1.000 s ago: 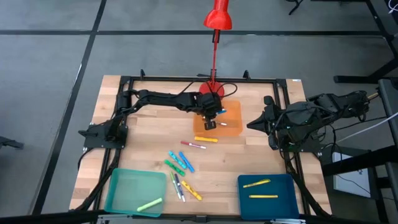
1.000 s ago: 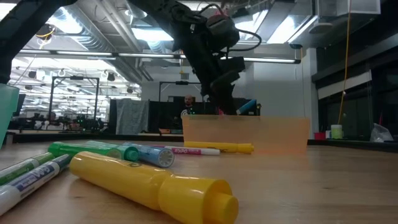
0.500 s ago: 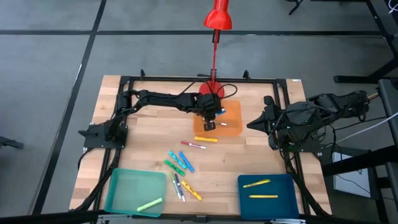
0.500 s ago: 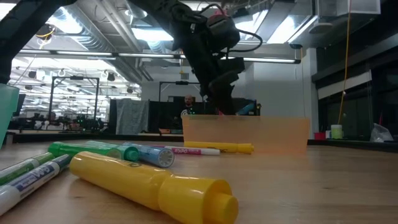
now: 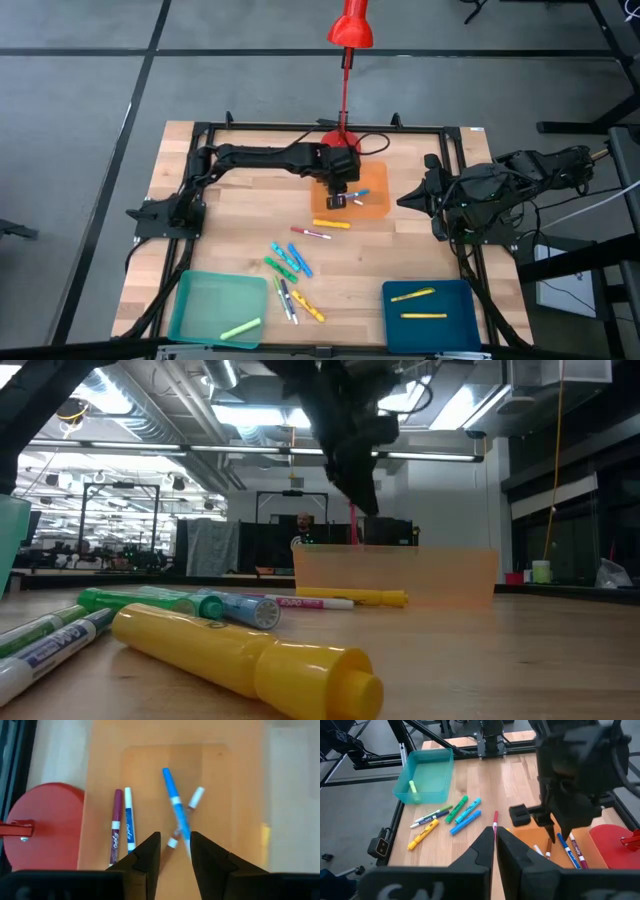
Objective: Pick & Place Markers
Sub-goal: Put the pink marker pen into the orange bin
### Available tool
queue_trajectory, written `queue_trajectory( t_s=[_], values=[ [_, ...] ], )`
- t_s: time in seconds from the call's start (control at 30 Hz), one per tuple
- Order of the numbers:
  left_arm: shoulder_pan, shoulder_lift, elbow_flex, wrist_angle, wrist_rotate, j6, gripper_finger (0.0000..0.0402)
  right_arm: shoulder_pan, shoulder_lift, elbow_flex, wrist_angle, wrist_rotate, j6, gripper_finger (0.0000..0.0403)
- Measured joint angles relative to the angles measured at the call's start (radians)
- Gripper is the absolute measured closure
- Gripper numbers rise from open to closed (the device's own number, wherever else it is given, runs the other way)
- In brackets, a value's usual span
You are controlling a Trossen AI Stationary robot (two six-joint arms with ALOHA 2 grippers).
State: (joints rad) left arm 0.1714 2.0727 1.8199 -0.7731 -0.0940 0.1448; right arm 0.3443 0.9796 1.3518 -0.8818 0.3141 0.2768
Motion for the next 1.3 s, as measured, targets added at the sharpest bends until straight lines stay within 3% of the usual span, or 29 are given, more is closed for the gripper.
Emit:
queue_trajectory(
  t_s=[0.5, 0.77, 1.07, 1.3],
  values=[
    [-0.154, 0.000, 0.232, -0.323, -0.001, 0.000, 0.0301, 0.000, 0.000, 0.000, 0.000, 0.000, 0.001, 0.0382],
    [-0.251, 0.000, 0.249, -0.463, 0.003, -0.007, 0.0301, 0.000, 0.000, 0.000, 0.001, 0.000, 0.003, 0.0382],
    [-0.362, 0.000, 0.249, -0.607, 0.076, 0.098, 0.0301, 0.000, 0.000, 0.000, 0.001, 0.000, 0.003, 0.0382],
    [-0.424, 0.000, 0.249, -0.646, 0.077, 0.128, 0.0289, 0.000, 0.000, 0.000, 0.001, -0.001, 0.004, 0.0382]
  ],
)
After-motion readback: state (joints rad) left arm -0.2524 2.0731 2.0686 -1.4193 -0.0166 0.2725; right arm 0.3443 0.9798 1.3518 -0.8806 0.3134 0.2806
